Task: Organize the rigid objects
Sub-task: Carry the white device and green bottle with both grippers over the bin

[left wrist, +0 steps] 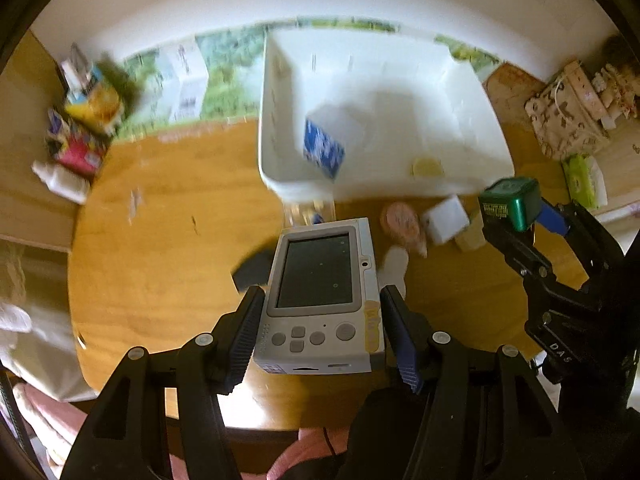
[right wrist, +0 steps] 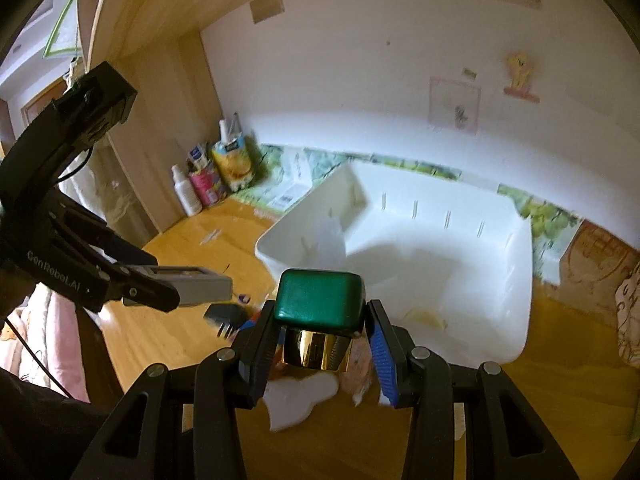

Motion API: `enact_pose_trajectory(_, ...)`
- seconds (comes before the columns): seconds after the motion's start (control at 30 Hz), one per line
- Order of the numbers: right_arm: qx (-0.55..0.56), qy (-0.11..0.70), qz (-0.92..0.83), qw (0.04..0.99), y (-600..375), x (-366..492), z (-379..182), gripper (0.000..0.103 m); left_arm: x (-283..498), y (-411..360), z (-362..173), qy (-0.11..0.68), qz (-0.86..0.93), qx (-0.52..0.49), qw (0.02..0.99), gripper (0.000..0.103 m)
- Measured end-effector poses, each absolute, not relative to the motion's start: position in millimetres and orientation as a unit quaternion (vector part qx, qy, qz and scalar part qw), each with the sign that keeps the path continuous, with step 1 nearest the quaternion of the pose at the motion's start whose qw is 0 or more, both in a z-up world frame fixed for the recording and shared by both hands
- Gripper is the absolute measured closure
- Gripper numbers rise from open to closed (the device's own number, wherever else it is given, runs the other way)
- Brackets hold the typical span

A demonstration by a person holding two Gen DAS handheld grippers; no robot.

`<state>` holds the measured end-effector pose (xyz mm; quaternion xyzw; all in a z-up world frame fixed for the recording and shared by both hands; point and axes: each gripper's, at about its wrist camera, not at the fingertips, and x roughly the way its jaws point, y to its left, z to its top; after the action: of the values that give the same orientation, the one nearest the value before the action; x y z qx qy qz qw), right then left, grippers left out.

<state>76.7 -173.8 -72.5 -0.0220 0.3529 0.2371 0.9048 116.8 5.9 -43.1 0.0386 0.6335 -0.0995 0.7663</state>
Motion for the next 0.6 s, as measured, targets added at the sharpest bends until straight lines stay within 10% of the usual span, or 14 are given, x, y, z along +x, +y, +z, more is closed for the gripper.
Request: enact_pose_trajectory(0.6, -0.006, 0.312, 0.157, 0.937, -191.1, 119.9, -64.1, 0.059, 169.2, 6.5, -18.0, 0.525, -0.133, -0.009, 0.84, 0.04)
